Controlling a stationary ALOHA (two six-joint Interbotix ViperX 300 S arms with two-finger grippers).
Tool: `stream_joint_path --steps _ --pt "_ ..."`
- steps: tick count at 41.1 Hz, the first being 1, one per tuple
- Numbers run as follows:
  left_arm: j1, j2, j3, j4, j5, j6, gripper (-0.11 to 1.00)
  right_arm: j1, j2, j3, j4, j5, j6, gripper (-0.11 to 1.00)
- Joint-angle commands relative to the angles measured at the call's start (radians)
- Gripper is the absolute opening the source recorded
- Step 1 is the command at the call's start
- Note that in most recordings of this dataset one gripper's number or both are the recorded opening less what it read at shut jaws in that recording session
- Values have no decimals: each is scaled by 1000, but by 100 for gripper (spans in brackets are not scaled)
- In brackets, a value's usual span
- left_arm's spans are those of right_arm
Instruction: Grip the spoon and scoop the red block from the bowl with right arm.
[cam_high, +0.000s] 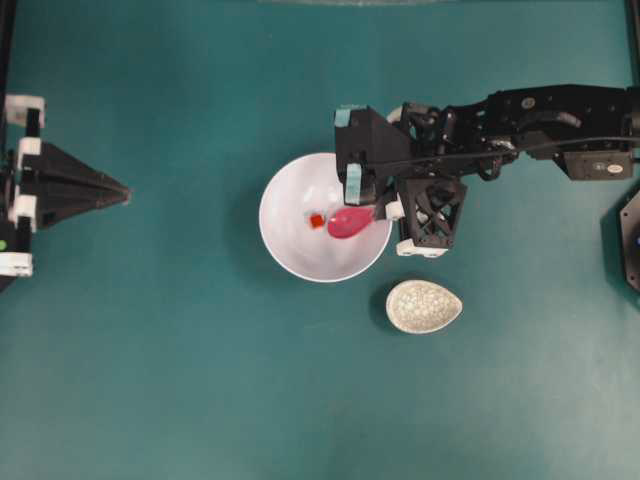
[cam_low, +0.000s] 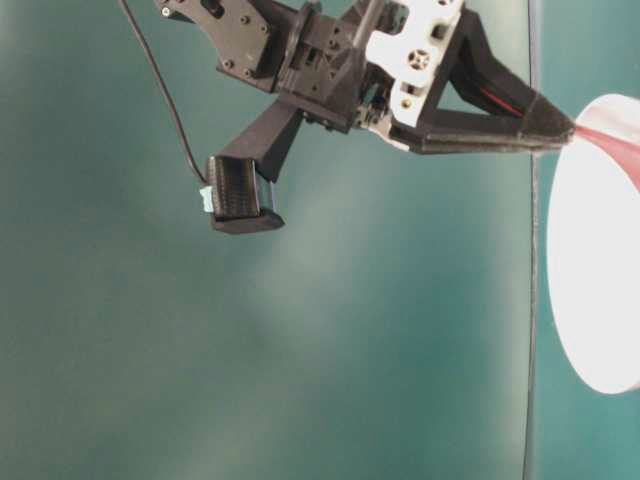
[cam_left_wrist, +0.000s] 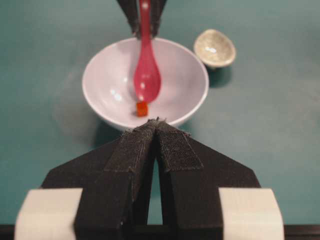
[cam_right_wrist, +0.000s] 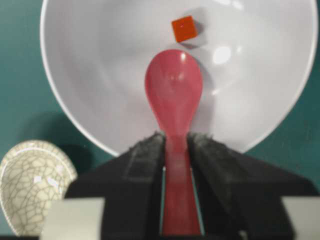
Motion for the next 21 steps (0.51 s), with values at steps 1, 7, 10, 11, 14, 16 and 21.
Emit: stream_joint_path --steps 1,7,10,11,14,16,21 --pt "2 6 -14 3 -5 3 0 -5 -6 -32 -2 -20 0 25" --pt "2 6 -14 3 -5 3 0 -5 14 -49 -2 -29 0 25" --pt "2 6 -14 3 -5 3 0 -5 25 -60 -2 -29 0 25" --pt "2 6 -14 3 -5 3 0 -3 29 -64 -2 -29 -2 25" --pt "2 6 -14 3 -5 3 0 -5 38 -80 -2 -29 -2 25" --pt "2 6 -14 3 -5 3 0 -5 44 -89 0 -29 -2 25" --pt "2 6 -14 3 -5 2 0 -3 57 -112 2 -29 -2 25"
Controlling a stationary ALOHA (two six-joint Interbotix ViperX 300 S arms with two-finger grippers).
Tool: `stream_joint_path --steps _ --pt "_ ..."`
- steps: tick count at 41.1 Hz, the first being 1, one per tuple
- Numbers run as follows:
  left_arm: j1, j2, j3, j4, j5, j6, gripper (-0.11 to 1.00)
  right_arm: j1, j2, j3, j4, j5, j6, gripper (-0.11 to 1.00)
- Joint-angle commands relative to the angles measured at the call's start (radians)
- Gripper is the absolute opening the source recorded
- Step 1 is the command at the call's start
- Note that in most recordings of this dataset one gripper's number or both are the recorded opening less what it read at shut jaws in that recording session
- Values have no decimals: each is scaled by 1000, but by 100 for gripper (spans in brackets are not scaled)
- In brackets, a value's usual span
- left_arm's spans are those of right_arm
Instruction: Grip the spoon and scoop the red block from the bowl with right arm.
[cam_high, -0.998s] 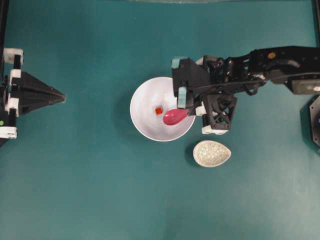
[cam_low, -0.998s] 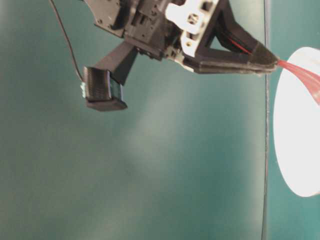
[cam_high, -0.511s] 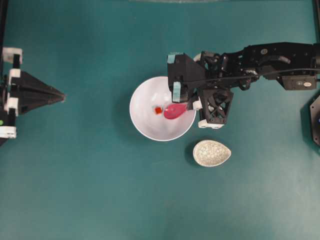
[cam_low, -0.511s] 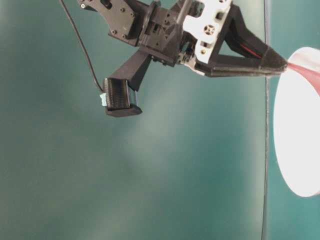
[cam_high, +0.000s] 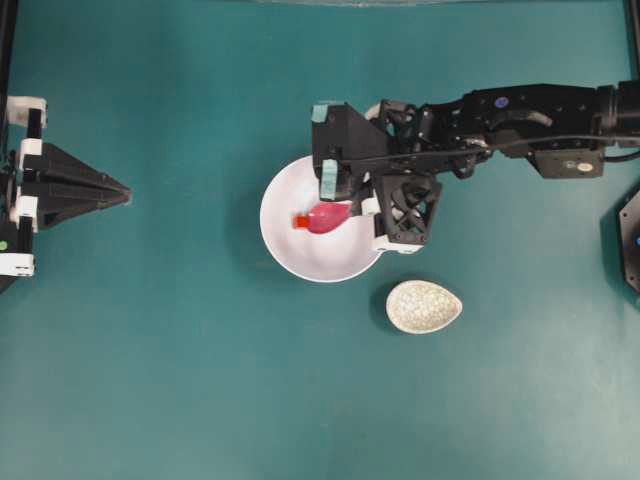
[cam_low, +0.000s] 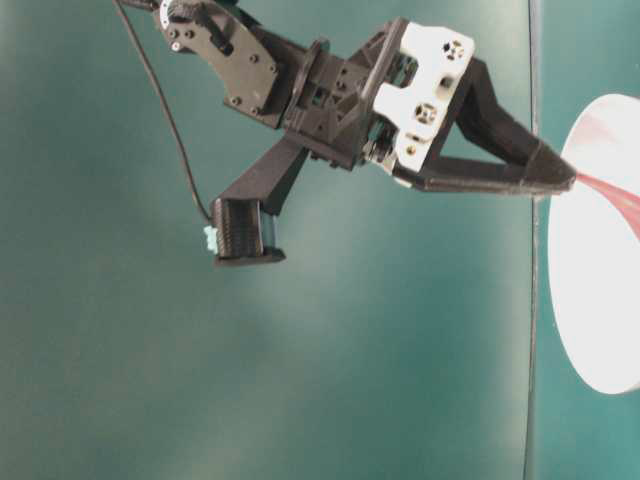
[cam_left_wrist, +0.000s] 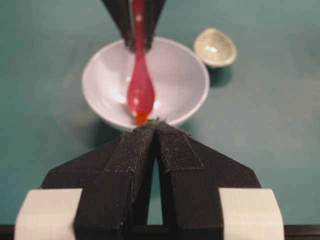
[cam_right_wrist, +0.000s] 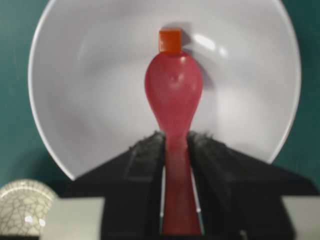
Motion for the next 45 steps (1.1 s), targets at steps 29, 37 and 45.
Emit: stream_joint_path --steps 29,37,45 --pt "2 6 -12 3 -5 0 0 14 8 -84 61 -66 2 25" --pt "2 8 -14 3 -5 0 0 14 -9 -89 61 -63 2 25" --pt "2 6 -14 3 -6 0 0 14 -44 -71 61 -66 3 25"
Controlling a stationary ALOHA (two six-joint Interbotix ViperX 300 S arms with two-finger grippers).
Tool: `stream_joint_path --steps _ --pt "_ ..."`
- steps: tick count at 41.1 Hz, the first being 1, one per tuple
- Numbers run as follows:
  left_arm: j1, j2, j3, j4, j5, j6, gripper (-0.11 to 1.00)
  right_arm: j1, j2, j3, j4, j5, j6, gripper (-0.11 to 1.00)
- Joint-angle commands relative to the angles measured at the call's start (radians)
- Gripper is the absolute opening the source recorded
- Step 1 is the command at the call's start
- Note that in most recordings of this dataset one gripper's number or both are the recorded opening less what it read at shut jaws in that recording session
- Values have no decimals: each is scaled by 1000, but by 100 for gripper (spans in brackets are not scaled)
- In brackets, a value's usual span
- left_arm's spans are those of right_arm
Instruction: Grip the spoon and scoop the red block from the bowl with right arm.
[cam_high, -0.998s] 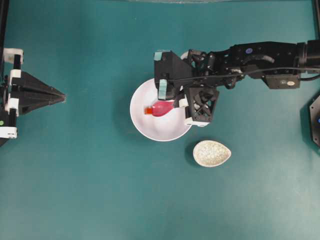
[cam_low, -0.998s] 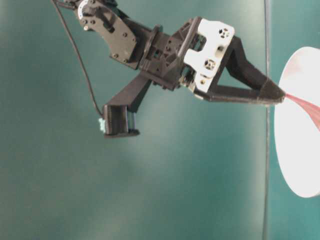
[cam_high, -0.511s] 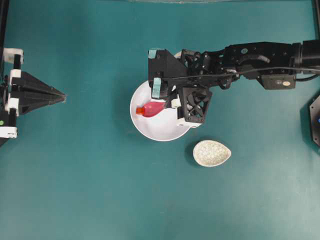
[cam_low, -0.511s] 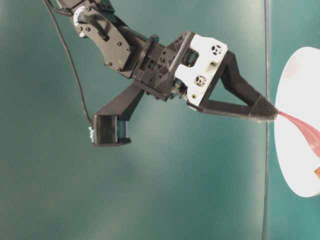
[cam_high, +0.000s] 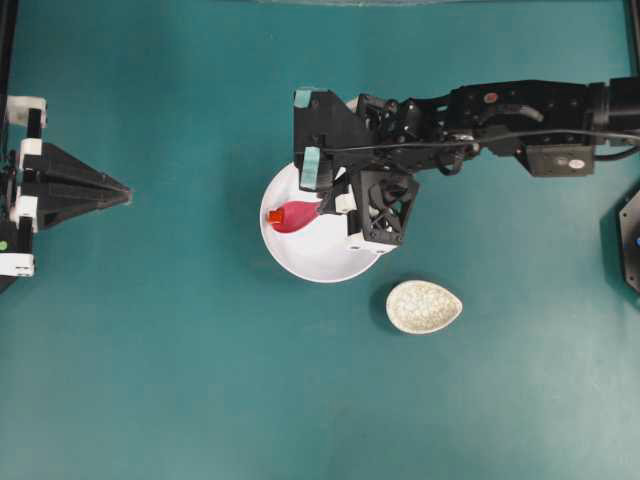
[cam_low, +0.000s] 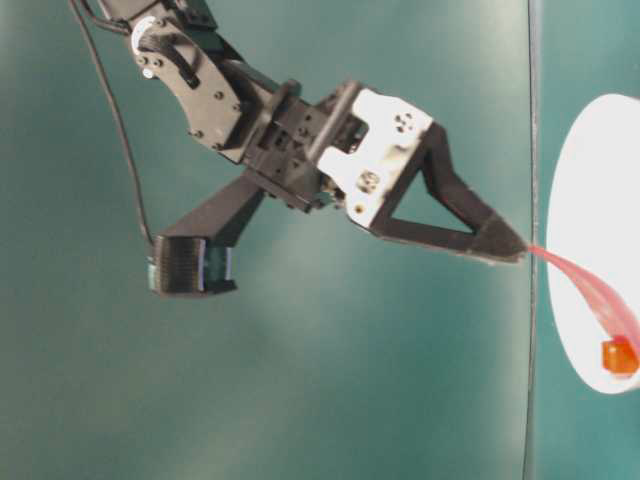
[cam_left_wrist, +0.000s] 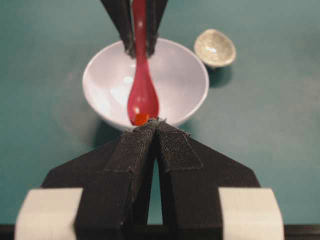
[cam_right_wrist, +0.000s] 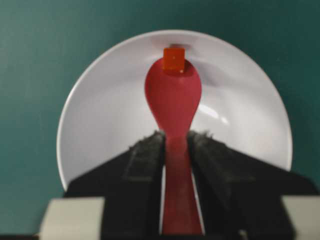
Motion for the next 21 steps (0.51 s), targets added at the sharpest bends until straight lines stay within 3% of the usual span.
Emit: stream_joint_path --steps 1,11,21 --pt "3 8 -14 3 -6 0 0 -2 -51 -8 5 -8 3 25" --pt "3 8 -12 3 -5 0 0 -2 -72 28 5 -37 52 25" --pt "3 8 -14 3 -6 0 0 0 -117 98 5 -181 87 25"
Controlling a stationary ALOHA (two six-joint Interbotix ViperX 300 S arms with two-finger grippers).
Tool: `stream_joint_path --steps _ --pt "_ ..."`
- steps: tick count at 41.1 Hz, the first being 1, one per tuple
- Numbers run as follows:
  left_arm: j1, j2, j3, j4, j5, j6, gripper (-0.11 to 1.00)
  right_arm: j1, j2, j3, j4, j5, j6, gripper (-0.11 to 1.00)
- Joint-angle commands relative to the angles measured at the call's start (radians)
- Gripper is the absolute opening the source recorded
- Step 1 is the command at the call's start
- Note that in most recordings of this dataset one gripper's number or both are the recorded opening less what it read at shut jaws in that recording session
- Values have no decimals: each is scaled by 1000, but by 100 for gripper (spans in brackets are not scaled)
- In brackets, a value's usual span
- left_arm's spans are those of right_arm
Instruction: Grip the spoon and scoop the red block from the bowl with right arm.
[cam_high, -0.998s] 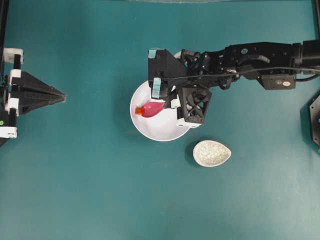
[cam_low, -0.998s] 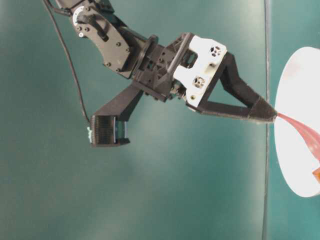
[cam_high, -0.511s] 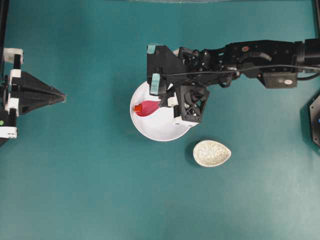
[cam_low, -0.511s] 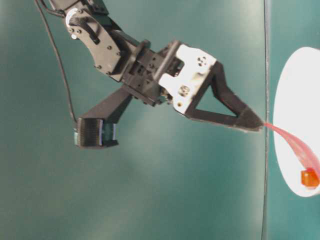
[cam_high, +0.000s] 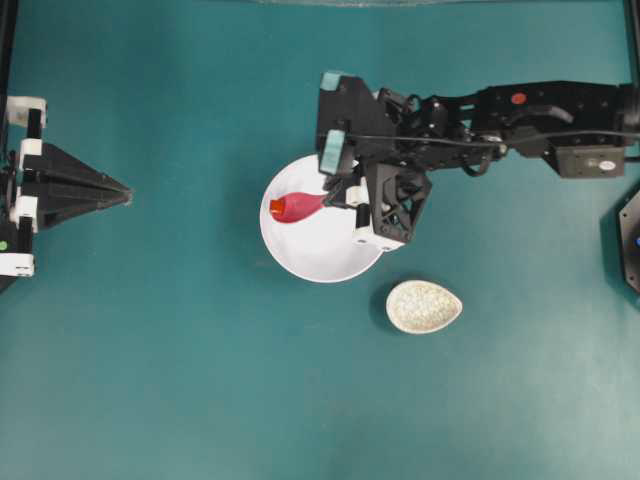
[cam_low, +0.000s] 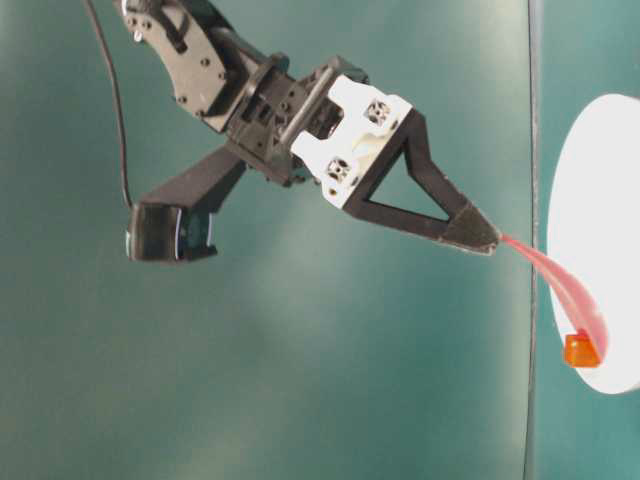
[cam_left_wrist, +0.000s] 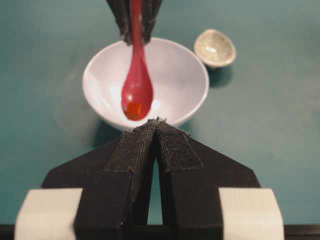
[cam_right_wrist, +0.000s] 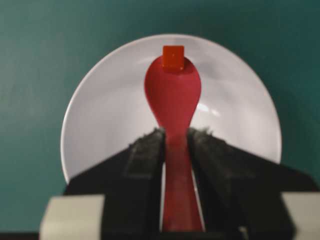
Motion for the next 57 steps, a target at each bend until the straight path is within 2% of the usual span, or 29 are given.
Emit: stream_joint_path --steps 1,15,23,32,44,57 --pt "3 8 -14 2 -6 0 0 3 -57 18 3 -74 6 25" --pt "3 6 -14 2 -5 -2 0 41 -173 179 3 -330 18 25" --pt "3 5 -14 2 -5 -3 0 69 -235 245 3 -425 31 25" --pt "3 0 -14 2 -6 -9 0 89 -290 301 3 -480 74 25" --pt "3 0 -15 2 -15 -9 0 106 -365 359 0 -566 74 25" --pt "3 0 -15 2 -17 -23 0 109 -413 379 -5 -566 66 25"
